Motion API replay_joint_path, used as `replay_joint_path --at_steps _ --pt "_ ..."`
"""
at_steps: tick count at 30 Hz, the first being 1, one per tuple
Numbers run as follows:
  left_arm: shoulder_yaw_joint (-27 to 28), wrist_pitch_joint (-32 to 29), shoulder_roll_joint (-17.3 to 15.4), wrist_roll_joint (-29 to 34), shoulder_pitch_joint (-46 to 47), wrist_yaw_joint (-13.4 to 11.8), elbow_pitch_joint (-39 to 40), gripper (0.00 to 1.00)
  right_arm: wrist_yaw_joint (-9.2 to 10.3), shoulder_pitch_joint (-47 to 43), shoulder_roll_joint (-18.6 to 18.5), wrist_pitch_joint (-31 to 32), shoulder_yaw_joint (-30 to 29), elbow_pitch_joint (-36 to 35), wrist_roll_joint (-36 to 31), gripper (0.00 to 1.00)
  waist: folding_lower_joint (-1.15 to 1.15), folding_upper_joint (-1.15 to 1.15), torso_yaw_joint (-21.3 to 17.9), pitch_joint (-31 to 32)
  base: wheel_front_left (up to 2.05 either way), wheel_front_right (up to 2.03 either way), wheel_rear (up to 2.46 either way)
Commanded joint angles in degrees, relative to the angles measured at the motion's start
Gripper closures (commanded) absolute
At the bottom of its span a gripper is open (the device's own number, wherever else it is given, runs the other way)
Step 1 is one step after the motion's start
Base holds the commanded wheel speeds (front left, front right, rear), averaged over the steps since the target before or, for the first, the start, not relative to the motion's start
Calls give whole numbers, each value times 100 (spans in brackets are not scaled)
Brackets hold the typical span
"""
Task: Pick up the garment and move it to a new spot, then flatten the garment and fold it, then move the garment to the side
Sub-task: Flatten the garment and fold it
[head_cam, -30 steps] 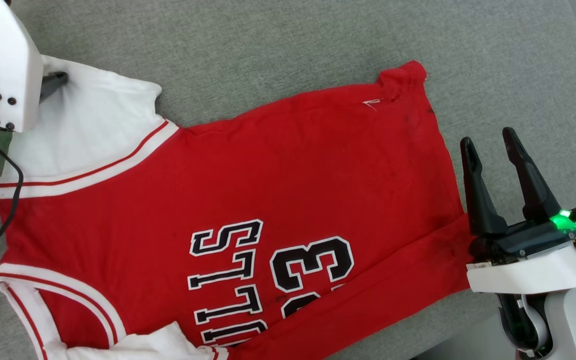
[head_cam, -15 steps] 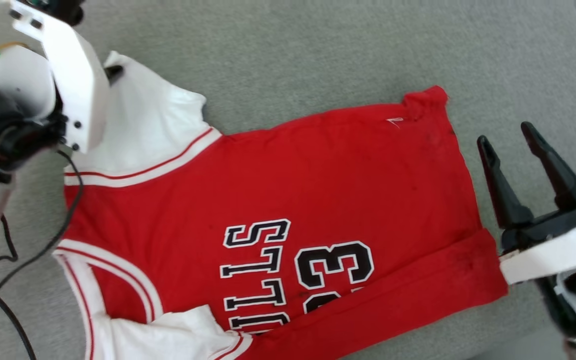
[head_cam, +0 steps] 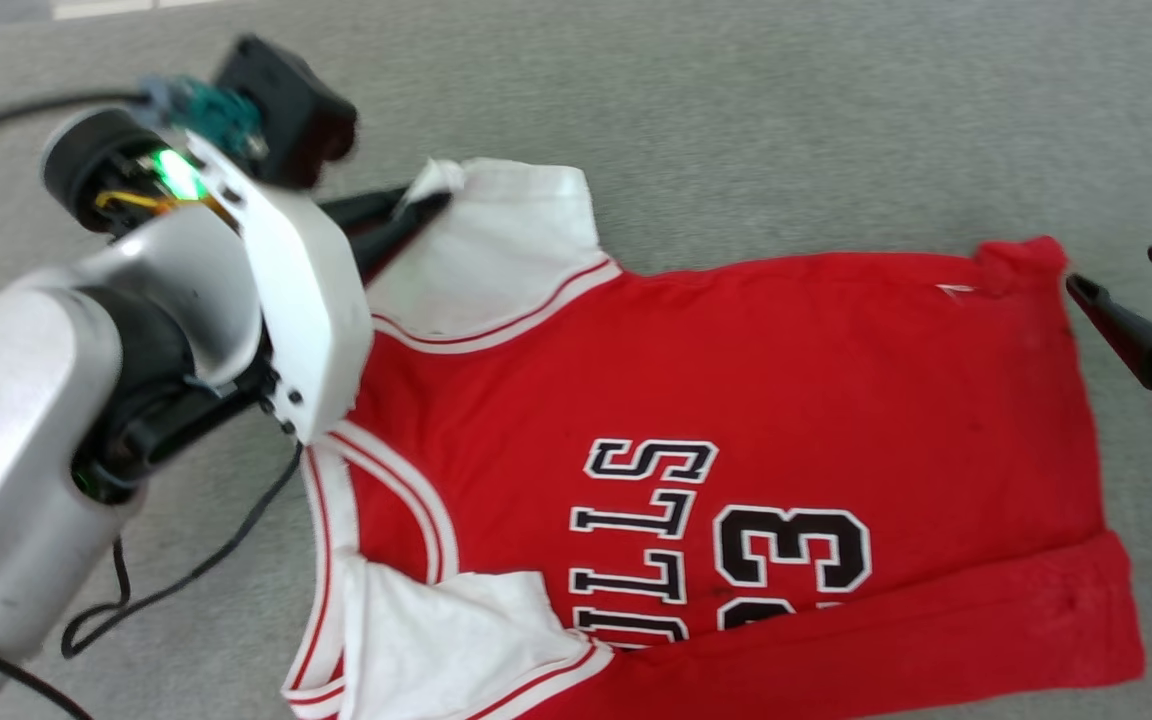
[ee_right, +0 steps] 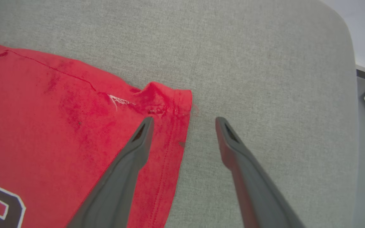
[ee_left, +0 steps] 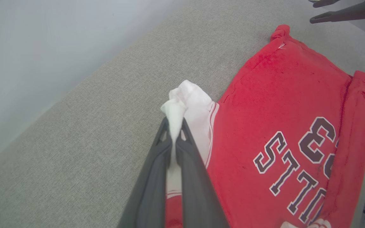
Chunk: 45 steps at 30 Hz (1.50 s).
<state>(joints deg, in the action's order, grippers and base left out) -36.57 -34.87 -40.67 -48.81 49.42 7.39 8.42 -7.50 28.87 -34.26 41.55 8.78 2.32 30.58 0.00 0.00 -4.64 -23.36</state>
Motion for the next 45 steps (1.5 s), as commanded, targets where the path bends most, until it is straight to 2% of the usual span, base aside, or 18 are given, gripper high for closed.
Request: replay_joint_path --at_steps 1,8,15,16,21,29,36,37,38,45 --pt "-20 67 16 47 -91 -2 62 100 3 137 -78 112 46 88 26 0 0 0 221 -68 0 0 0" --pt "-120 482 175 265 -351 -82 446 100 2 659 -260 490 472 1008 -136 0 0 0 651 -239 0 0 0" --pt "-270 674 289 434 -552 -174 574 100 1 688 -114 439 1051 1946 -131 0 0 0 929 -312 0 0 0" --pt "-302 749 331 469 -606 -191 508 100 1 630 -80 417 1171 2200 -65 100 0 0 952 -282 0 0 0" --pt "-270 934 322 472 -751 -242 324 100 2 793 -98 111 1053 2249 46 100 0 0 896 -63 0 0 0" --pt "-131 1257 -22 328 -1467 -450 239 100 3 385 -216 -374 675 1884 465 100 0 0 657 771 0 0 0" --pt "-166 1448 -337 222 -2376 -742 537 100 3 -805 -139 -783 165 1203 578 100 0 0 598 1250 0 0 0" --pt "-221 1563 -459 184 -2829 -895 695 100 3 -1419 -64 -849 -108 825 539 100 0 0 578 1377 0 0 0" --pt "-239 1608 -500 177 -2984 -943 738 100 3 -1617 -39 -845 -182 714 501 100 0 0 573 1407 0 0 0" --pt "-418 1890 -730 338 -3746 -1130 736 100 3 -2586 118 -698 -323 143 349 100 0 0 541 1487 0 0 0"
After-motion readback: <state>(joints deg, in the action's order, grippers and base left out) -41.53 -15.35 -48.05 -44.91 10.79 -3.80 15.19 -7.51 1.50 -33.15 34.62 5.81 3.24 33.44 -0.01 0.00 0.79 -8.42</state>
